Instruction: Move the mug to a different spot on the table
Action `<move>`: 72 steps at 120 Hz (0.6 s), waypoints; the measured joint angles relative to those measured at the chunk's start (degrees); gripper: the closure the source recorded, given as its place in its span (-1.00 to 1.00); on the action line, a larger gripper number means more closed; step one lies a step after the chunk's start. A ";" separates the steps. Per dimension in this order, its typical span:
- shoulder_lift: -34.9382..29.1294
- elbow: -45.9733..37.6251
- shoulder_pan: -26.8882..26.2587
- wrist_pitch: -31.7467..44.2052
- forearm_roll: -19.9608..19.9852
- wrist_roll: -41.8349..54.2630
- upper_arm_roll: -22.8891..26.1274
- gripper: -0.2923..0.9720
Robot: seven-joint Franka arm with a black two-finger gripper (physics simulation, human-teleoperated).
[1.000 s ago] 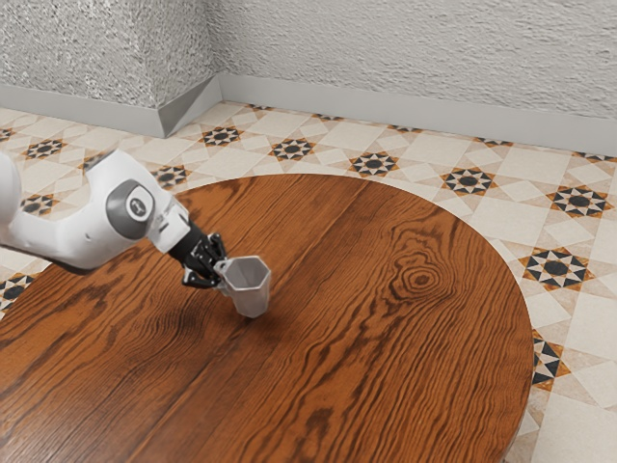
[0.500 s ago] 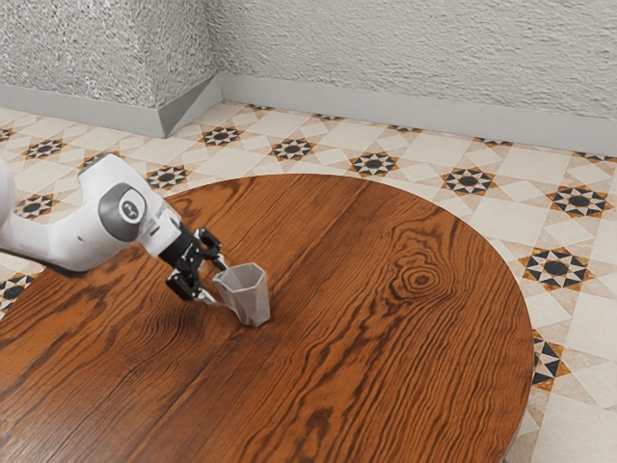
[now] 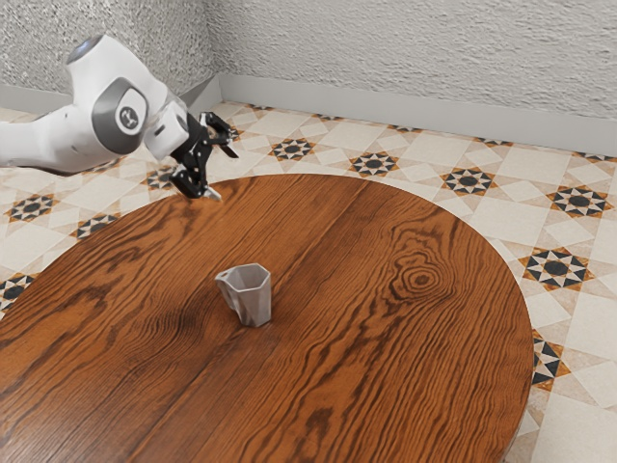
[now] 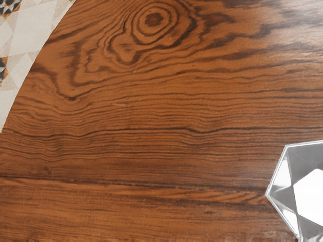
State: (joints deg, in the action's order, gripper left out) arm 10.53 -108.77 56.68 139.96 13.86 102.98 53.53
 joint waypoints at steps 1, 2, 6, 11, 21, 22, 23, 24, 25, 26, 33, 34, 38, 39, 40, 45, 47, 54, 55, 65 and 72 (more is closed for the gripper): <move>-0.14 0.48 0.03 -0.26 -0.67 -0.30 0.12 -0.52; -0.26 0.89 0.02 -0.50 -1.29 -0.60 0.23 -0.52; -0.71 2.54 0.02 -1.65 -3.93 -1.96 0.81 -0.52; -1.09 4.00 -0.04 -3.15 -7.39 -4.02 1.65 -0.53; -1.29 8.16 -0.45 -7.60 -14.08 -9.19 2.98 -0.53; -1.27 8.71 -0.48 -8.20 -14.78 -9.80 3.21 -0.53; -1.24 9.33 -0.54 -8.87 -15.48 -10.43 3.41 -0.53; -1.22 9.88 -0.62 -9.51 -16.13 -11.05 3.59 -0.53; -1.18 10.55 -0.71 -10.22 -16.83 -11.71 3.79 -0.53; -1.16 11.13 -0.83 -10.90 -17.48 -12.37 3.97 -0.53; -0.93 14.59 -1.72 -15.89 -21.28 -17.39 4.81 -0.53; -0.88 15.01 -1.80 -16.60 -21.70 -18.15 4.91 -0.53; -0.63 16.72 -2.22 -19.57 -23.18 -21.42 5.34 -0.53; -0.57 17.09 -2.35 -20.33 -23.53 -22.29 5.43 -0.53; -0.51 17.40 -2.46 -21.06 -23.85 -23.14 5.51 -0.53; -0.26 18.41 -2.80 -24.52 -25.13 -27.59 5.82 -0.53; -0.21 18.64 -2.82 -25.72 -25.34 -29.30 5.81 -0.53; -0.09 19.06 -2.62 -29.64 -24.95 -35.20 5.82 -0.54; -0.08 19.09 -2.63 -30.13 -24.91 -36.02 5.83 -0.54; -0.10 19.23 -2.78 -33.85 -24.64 -43.63 5.99 -0.54; -0.01 19.26 -2.82 -35.63 -24.50 -48.37 6.04 -0.54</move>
State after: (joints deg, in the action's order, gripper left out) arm 10.52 -89.51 53.86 104.34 -10.64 54.62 59.56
